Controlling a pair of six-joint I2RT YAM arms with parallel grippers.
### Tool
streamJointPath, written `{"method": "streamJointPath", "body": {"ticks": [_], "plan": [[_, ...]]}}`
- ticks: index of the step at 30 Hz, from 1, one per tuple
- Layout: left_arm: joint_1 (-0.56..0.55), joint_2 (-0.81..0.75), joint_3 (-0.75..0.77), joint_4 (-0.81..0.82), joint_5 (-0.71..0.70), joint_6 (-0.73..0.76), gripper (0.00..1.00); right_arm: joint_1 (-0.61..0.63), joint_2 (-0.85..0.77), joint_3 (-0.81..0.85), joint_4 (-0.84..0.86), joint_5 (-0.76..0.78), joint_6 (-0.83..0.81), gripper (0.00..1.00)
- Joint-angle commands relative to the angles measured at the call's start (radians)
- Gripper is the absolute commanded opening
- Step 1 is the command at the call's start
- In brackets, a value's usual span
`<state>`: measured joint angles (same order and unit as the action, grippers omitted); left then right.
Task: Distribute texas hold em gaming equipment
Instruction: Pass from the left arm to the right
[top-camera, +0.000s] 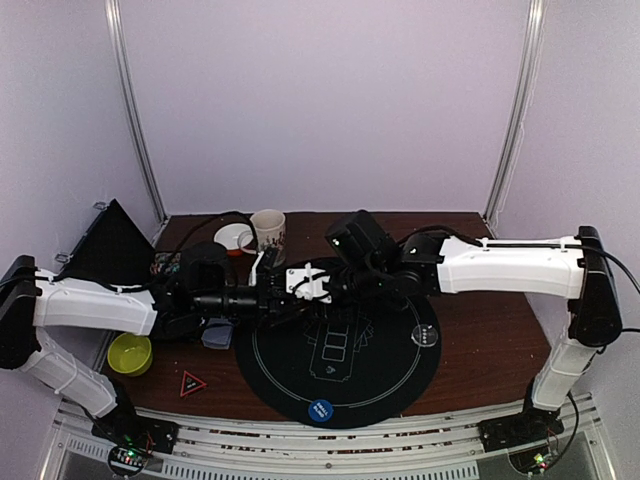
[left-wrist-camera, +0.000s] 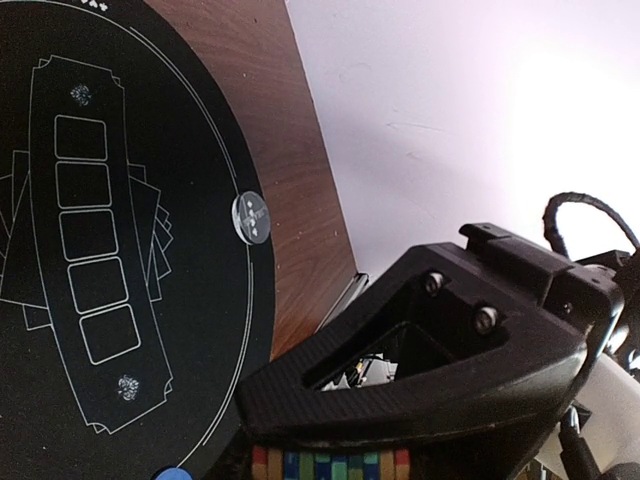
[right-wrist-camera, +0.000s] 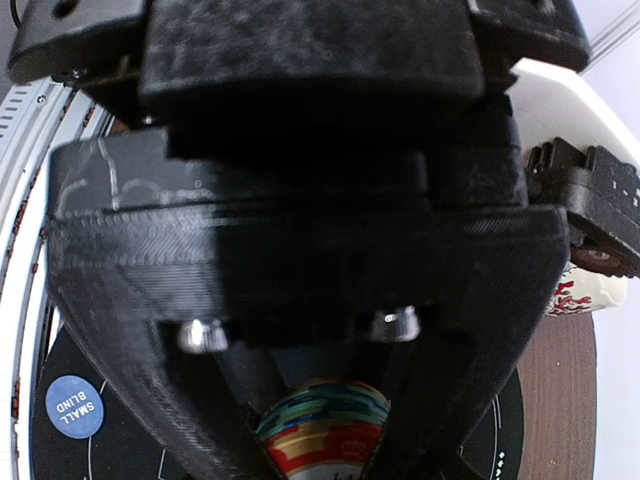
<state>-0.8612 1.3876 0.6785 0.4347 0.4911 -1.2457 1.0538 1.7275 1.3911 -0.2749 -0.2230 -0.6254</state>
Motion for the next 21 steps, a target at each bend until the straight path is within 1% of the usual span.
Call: {"method": "streamJointPath", "body": {"ticks": [1, 6, 13, 17, 21], "plan": [[0.002, -0.005, -0.021, 0.075, 0.011, 0.036, 0.33, -0.014, 0.009, 0.042, -0.087, 0.025, 0.049, 0.00], [0.002, -0.009, -0.026, 0.072, 0.013, 0.037, 0.41, -0.014, 0.010, 0.054, -0.094, 0.021, 0.049, 0.00], [0.002, -0.010, -0.028, 0.070, 0.007, 0.042, 0.48, -0.014, 0.023, 0.078, -0.125, 0.028, 0.049, 0.00], [0.004, -0.012, -0.029, 0.044, 0.005, 0.051, 0.58, -0.013, 0.016, 0.079, -0.131, 0.031, 0.051, 0.00], [0.010, -0.068, -0.037, -0.046, -0.033, 0.091, 0.73, -0.014, -0.004, 0.062, -0.145, 0.050, 0.055, 0.00]]}}
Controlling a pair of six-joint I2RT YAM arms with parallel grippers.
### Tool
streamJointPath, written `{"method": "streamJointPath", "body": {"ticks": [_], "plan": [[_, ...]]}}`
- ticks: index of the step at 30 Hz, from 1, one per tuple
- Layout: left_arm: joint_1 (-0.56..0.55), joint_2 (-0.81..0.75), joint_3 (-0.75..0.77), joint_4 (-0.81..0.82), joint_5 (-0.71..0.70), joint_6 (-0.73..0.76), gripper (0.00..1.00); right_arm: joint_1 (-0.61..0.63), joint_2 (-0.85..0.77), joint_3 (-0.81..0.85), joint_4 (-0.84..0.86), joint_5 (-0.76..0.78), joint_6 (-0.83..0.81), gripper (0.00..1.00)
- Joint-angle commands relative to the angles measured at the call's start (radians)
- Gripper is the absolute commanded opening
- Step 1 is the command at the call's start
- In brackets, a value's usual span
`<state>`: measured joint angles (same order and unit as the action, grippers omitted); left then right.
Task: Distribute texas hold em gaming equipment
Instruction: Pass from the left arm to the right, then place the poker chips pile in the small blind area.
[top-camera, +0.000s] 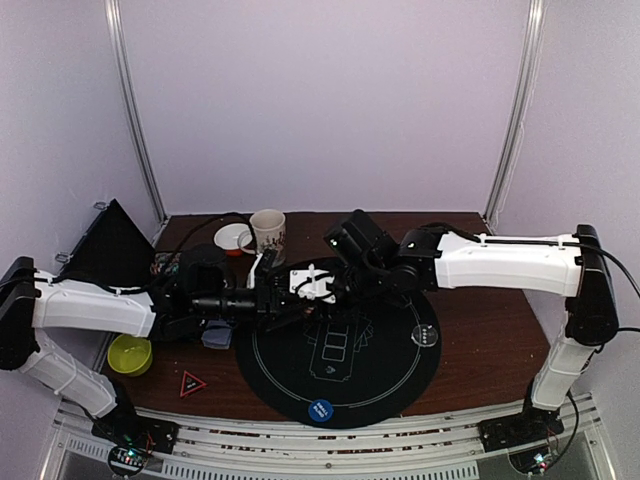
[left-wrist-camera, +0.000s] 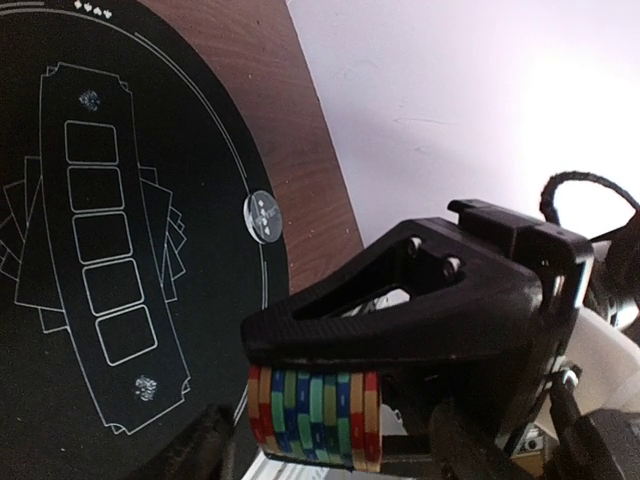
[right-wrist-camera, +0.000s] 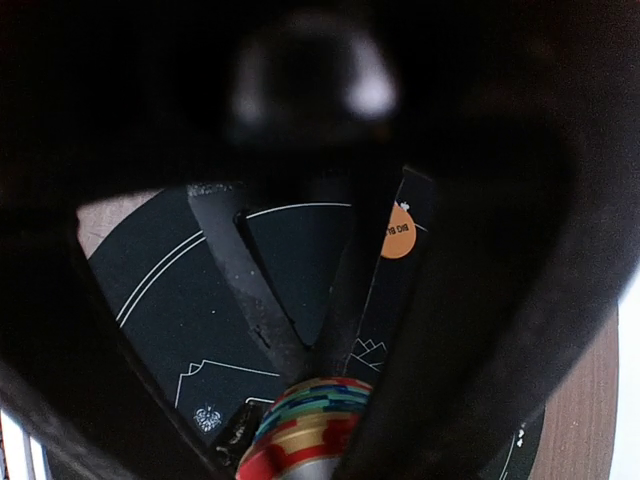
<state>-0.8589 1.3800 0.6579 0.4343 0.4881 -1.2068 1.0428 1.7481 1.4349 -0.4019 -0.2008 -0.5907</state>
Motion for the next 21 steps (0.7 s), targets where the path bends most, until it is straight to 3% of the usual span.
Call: {"method": "streamJointPath", "body": {"ticks": [1, 13, 21], "plan": [[0.008, -0.071, -0.015, -0.075, -0.039, 0.067, 0.75, -0.003, -0.032, 0.009, -0.018, 0.030, 0.020, 0.00], [0.031, -0.210, -0.031, -0.280, -0.101, 0.143, 0.95, -0.002, -0.094, -0.064, -0.085, 0.032, 0.023, 0.00], [0.192, -0.445, -0.086, -0.591, -0.226, 0.187, 0.97, 0.066, -0.253, -0.346, -0.017, -0.013, 0.049, 0.00]]}}
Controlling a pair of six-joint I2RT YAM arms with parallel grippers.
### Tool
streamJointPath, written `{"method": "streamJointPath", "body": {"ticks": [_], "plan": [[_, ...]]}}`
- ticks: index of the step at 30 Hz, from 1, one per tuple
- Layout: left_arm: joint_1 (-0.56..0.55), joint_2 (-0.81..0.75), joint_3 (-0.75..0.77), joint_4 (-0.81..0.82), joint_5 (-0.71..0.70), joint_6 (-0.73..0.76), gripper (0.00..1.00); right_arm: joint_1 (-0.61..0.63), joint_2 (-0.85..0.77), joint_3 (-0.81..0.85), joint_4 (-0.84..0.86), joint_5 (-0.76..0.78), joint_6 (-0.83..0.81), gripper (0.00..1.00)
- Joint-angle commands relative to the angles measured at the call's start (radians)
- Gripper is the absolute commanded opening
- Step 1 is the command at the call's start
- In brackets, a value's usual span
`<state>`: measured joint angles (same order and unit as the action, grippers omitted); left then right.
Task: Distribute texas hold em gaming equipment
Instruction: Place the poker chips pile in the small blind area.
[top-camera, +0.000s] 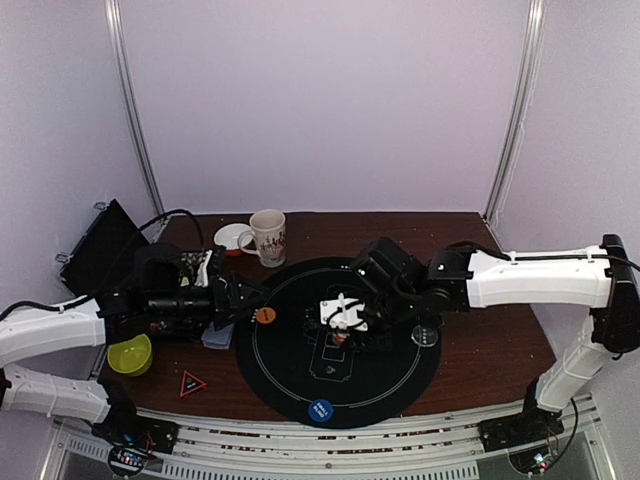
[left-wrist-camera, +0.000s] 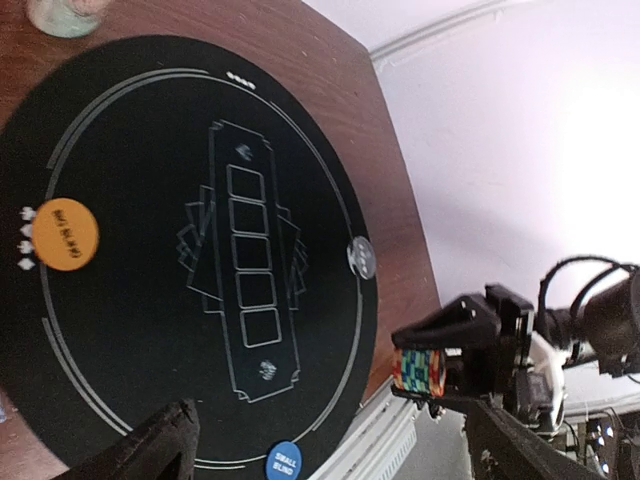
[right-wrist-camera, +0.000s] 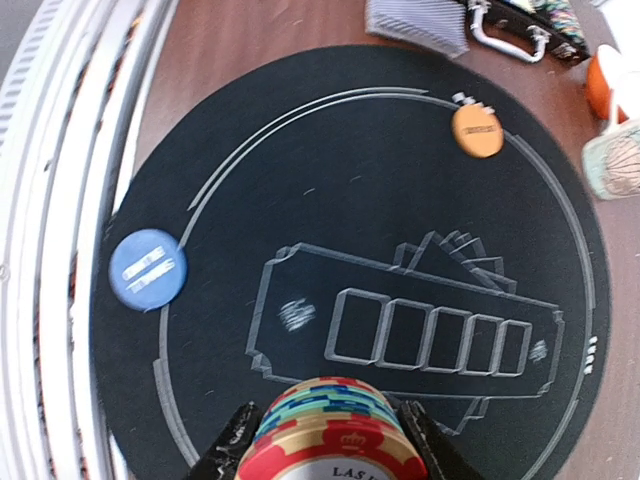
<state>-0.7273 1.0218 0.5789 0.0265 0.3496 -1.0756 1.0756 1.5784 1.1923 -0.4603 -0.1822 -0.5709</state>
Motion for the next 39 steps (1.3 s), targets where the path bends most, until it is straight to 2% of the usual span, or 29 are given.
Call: {"method": "streamJointPath", "body": {"ticks": [1, 4, 10, 20, 27, 39], "plan": [[0.077, -0.105, -0.002, -0.222, -0.104, 0.070, 0.97, 0.046, -0.103, -0.143, 0.067, -0.043, 0.031, 0.00], [0.115, -0.138, 0.018, -0.308, -0.124, 0.106, 0.97, 0.083, -0.120, -0.225, 0.116, -0.064, 0.039, 0.00], [0.126, -0.125, 0.099, -0.447, -0.195, 0.168, 0.98, 0.116, -0.043, -0.273, 0.157, -0.069, 0.059, 0.00], [0.136, -0.123, 0.137, -0.490, -0.220, 0.202, 0.98, 0.135, 0.073, -0.263, 0.165, -0.038, 0.022, 0.00], [0.141, -0.119, 0.164, -0.519, -0.238, 0.225, 0.98, 0.159, 0.088, -0.311, 0.233, -0.093, 0.033, 0.00], [0.144, -0.130, 0.169, -0.542, -0.249, 0.228, 0.98, 0.159, 0.118, -0.315, 0.210, -0.083, 0.046, 0.00]]}}
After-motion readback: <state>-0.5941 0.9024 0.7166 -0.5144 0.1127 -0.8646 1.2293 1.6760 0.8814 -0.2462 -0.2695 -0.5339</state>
